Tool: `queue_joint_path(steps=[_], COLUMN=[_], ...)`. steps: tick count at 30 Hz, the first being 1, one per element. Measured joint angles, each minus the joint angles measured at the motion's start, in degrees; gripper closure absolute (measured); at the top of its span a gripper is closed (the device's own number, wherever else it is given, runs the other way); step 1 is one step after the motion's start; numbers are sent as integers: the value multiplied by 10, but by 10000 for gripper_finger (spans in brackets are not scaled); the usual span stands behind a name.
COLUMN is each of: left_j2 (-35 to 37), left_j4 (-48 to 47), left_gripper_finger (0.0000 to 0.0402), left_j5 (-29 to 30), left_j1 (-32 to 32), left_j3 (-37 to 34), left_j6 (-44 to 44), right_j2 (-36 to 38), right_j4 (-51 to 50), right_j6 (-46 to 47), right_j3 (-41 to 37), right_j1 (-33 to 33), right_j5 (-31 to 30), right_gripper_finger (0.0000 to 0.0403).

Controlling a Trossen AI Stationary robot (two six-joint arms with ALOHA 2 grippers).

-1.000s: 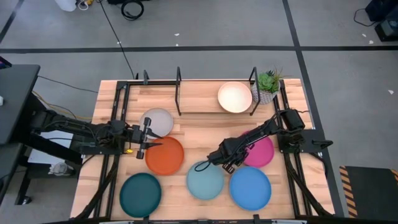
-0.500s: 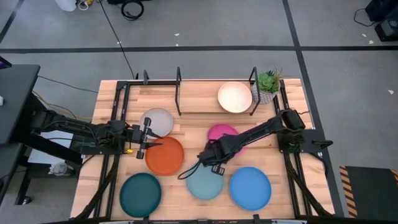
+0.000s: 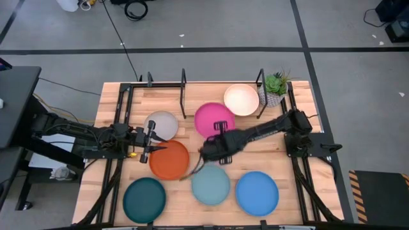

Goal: Place and stack plates onto a shelf
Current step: Put the pink plate on the shelf

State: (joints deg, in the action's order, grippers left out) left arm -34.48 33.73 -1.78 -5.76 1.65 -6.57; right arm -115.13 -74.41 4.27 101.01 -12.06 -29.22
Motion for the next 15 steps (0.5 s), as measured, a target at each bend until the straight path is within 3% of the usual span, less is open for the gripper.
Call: queue_joint_path(steps=[5, 15], left_j2=[0, 0], left_j4=[0, 0], left_gripper_finger=[287, 287], left_j5=[0, 1], left_j1=[0, 0], left_j3=[0, 0], left_j6=[0, 29], right_j2=[0, 0], right_j4=[-2, 156], right_j6=[-80, -268], right_j3=[0, 0], right_j1=[67, 191], right_j5=[4, 89], right_gripper_finger=[376, 376])
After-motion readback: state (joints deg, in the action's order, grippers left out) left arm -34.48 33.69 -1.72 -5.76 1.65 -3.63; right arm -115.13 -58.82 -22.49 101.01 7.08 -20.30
